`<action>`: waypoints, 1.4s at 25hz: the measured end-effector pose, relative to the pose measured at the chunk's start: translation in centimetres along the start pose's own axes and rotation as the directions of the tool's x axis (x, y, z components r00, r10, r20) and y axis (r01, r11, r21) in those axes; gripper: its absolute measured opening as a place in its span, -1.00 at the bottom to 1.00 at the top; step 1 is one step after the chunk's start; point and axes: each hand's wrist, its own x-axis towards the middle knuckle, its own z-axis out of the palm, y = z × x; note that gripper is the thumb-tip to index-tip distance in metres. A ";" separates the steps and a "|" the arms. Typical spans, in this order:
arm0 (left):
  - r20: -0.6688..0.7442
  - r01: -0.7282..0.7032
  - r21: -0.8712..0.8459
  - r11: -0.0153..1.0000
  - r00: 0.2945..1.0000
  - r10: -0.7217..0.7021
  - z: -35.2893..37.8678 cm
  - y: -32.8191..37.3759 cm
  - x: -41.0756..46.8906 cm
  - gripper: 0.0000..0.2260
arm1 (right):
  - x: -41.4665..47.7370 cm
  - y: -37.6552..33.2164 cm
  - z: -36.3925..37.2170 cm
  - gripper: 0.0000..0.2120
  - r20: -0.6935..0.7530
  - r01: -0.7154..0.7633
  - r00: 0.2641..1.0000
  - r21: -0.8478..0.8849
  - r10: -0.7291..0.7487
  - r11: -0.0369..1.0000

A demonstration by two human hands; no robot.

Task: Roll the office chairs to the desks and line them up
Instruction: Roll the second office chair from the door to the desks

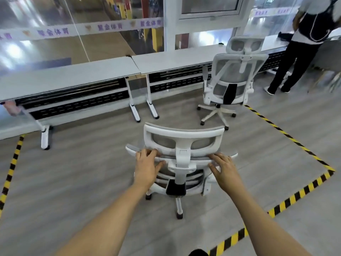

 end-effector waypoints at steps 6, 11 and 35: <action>-0.040 -0.024 0.025 0.999 0.999 0.025 4.7 -0.2 20.2 -0.74 | 21.0 6.3 3.6 -0.68 -0.037 0.043 0.998 0.071 -0.041 0.997; -0.045 0.077 0.021 0.997 0.996 -0.076 9.3 1.4 36.3 -0.74 | 39.4 11.2 4.8 -0.68 0.010 0.076 0.997 0.085 -0.077 0.993; 0.076 0.196 0.201 0.960 0.974 -0.214 18.1 1.4 71.2 -0.39 | 78.6 18.7 8.1 -0.49 0.228 0.095 0.969 0.016 -0.096 0.995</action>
